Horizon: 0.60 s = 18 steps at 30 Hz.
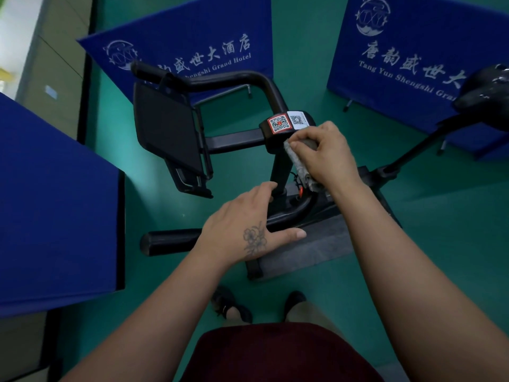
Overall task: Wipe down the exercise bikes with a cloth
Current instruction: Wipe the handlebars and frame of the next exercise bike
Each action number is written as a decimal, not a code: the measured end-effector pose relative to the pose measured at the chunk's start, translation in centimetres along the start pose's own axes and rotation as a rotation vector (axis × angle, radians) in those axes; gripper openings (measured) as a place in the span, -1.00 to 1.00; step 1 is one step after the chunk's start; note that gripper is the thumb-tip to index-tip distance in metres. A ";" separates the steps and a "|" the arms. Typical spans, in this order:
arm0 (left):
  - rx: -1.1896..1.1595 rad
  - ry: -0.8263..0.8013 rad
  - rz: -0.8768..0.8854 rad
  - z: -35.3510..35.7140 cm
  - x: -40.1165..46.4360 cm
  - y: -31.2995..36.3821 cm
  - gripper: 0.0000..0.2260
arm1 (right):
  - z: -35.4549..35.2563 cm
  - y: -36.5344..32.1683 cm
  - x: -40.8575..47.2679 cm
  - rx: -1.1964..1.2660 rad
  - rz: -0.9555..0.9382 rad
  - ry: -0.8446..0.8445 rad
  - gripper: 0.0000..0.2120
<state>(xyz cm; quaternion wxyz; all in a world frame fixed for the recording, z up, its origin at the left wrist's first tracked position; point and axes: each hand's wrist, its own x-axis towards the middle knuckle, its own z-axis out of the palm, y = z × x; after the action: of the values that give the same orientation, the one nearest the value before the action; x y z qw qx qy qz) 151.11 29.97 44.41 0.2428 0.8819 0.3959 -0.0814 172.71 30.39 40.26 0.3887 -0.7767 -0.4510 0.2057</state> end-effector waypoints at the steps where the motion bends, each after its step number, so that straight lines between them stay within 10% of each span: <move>1: -0.001 -0.005 -0.004 0.0 0.0 0.0 -0.05 | 0.1 0.1 -0.1 -0.008 0.002 0.000 -0.95; 18: -0.019 -0.012 -0.001 0.2 0.2 -0.2 -0.05 | -0.1 -0.1 -0.2 -0.047 -0.005 -0.010 -0.89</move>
<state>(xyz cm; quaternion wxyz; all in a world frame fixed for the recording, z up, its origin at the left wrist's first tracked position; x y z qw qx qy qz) 151.08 30.14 44.10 0.2535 0.8788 0.3957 -0.0831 172.61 30.23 40.38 0.3686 -0.7833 -0.4598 0.1979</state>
